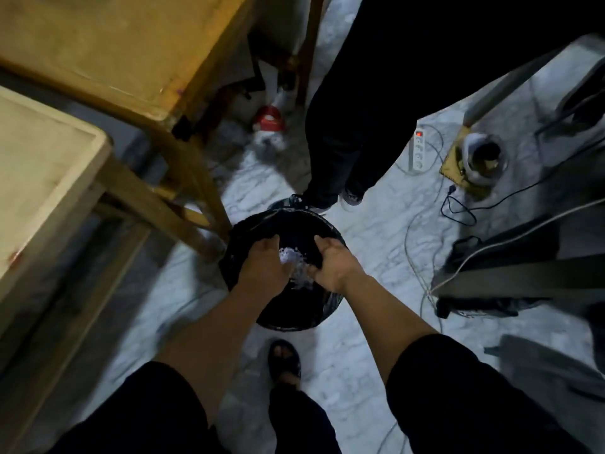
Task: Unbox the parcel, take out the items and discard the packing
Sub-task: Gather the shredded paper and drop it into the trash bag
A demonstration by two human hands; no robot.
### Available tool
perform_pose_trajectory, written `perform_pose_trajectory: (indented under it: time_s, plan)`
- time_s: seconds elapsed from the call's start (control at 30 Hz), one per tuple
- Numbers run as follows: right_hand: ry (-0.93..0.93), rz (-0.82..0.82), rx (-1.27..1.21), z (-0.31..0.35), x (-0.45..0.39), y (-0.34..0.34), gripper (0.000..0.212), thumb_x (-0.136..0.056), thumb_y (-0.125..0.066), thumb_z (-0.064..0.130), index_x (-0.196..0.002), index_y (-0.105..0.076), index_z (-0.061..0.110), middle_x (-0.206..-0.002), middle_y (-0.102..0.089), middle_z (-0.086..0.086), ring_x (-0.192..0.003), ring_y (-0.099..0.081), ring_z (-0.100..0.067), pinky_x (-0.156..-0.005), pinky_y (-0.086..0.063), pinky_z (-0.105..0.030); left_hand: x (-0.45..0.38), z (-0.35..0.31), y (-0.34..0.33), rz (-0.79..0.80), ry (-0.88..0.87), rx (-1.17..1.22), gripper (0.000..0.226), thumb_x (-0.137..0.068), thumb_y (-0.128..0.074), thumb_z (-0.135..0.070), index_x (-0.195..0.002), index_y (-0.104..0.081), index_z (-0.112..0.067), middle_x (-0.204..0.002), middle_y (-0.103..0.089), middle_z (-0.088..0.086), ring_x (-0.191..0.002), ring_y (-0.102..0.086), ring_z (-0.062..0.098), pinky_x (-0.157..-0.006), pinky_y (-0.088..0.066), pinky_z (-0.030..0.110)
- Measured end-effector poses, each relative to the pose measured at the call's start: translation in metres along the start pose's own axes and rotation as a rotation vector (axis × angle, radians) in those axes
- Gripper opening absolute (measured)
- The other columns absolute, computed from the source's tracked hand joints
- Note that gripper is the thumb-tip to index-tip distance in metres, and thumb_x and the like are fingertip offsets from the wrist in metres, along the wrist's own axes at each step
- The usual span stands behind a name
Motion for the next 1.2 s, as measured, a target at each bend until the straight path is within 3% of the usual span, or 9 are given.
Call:
perform_pose_trajectory:
  time_s: [0.27, 0.37, 0.47, 0.53, 0.6, 0.67, 0.9, 1.0, 1.2]
  plan:
    - [0.063, -0.144, 0.220, 0.032, 0.026, 0.053, 0.067, -0.085, -0.058, 0.035, -0.140, -0.027, 0.010, -0.144, -0.032, -0.012, -0.129, -0.040, -0.031, -0.106, -0.039, -0.038, 0.022, -0.028, 0.062, -0.108, -0.062, -0.303, 0.071, -0.092, -0.048, -0.040, -0.144, -0.018, -0.003, -0.145, -0.030, 0.018, -0.136, -0.027, 0.031, -0.109, -0.029, 0.036]
    - [0.092, -0.177, 0.263, 0.051, 0.044, 0.083, 0.068, -0.090, -0.053, 0.036, -0.144, -0.021, 0.009, -0.150, -0.025, -0.012, -0.137, -0.029, -0.030, -0.110, -0.032, -0.037, 0.039, -0.044, 0.095, -0.122, -0.054, -0.308, 0.069, -0.093, -0.047, -0.038, -0.143, -0.018, -0.001, -0.144, -0.031, 0.018, -0.134, -0.029, 0.031, -0.107, -0.033, 0.036]
    - [0.147, -0.237, 0.296, 0.074, 0.068, 0.116, 0.067, -0.094, -0.046, 0.035, -0.146, -0.014, 0.008, -0.154, -0.018, -0.011, -0.144, -0.014, -0.025, -0.113, -0.023, -0.034, 0.058, -0.057, 0.132, -0.271, -0.109, -0.341, 0.067, -0.089, -0.056, -0.039, -0.136, -0.034, 0.003, -0.130, -0.046, 0.016, -0.124, -0.043, 0.029, -0.100, -0.038, 0.031]
    - [0.180, -0.266, 0.292, 0.090, 0.084, 0.137, 0.066, -0.095, -0.044, 0.035, -0.147, -0.013, 0.007, -0.155, -0.017, -0.010, -0.145, -0.010, -0.024, -0.114, -0.020, -0.034, 0.071, -0.067, 0.161, -0.315, -0.135, -0.359, 0.067, -0.091, -0.053, -0.040, -0.137, -0.032, 0.004, -0.133, -0.044, 0.018, -0.126, -0.041, 0.030, -0.102, -0.037, 0.031]
    - [0.197, -0.291, 0.278, 0.106, 0.098, 0.157, 0.065, -0.095, -0.042, 0.037, -0.147, -0.014, 0.008, -0.156, -0.016, -0.008, -0.145, -0.009, -0.023, -0.115, -0.021, -0.035, 0.087, -0.078, 0.193, -0.248, -0.095, -0.278, 0.066, -0.096, -0.041, -0.038, -0.143, -0.017, 0.001, -0.145, -0.030, 0.020, -0.136, -0.026, 0.031, -0.107, -0.031, 0.034]
    - [0.215, -0.321, 0.270, 0.124, 0.114, 0.177, 0.065, -0.095, -0.041, 0.040, -0.147, -0.015, 0.009, -0.156, -0.016, -0.006, -0.145, -0.009, -0.021, -0.115, -0.022, -0.035, 0.101, -0.087, 0.224, -0.322, -0.073, -0.299, 0.065, -0.097, -0.037, -0.039, -0.144, -0.013, 0.000, -0.146, -0.029, 0.019, -0.136, -0.025, 0.030, -0.108, -0.030, 0.033]
    - [0.364, -0.385, 0.333, 0.202, 0.168, 0.230, 0.063, -0.096, -0.041, 0.038, -0.145, -0.017, 0.008, -0.154, -0.020, -0.010, -0.144, -0.016, -0.024, -0.113, -0.026, -0.035, 0.168, -0.100, 0.313, -0.547, 0.043, -0.271, 0.056, -0.093, -0.046, -0.037, -0.134, -0.033, -0.002, -0.133, -0.043, 0.018, -0.122, -0.042, 0.031, -0.098, -0.039, 0.036]
    - [0.433, -0.411, 0.357, 0.239, 0.185, 0.236, 0.065, -0.095, -0.041, 0.041, -0.146, -0.017, 0.010, -0.155, -0.020, -0.009, -0.141, -0.023, -0.025, -0.110, -0.030, -0.036, 0.202, -0.084, 0.338, -0.645, 0.127, -0.241, 0.058, -0.093, -0.046, -0.037, -0.137, -0.030, -0.002, -0.137, -0.040, 0.018, -0.127, -0.039, 0.030, -0.102, -0.035, 0.034]
    - [0.577, -0.345, 0.379, 0.315, 0.207, 0.213, 0.065, -0.095, -0.041, 0.039, -0.147, -0.015, 0.009, -0.156, -0.017, -0.009, -0.143, -0.017, -0.024, -0.114, -0.023, -0.035, 0.264, -0.010, 0.363, -0.759, 0.304, -0.123, 0.061, -0.093, -0.046, -0.037, -0.139, -0.027, -0.004, -0.141, -0.038, 0.016, -0.131, -0.035, 0.028, -0.105, -0.034, 0.036]
Point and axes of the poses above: each hand's wrist, its own x-axis away from the middle knuckle, its own y-axis out of the back of the hand, z = x × y, the point moved 1 cm from there along -x, towards the middle knuckle
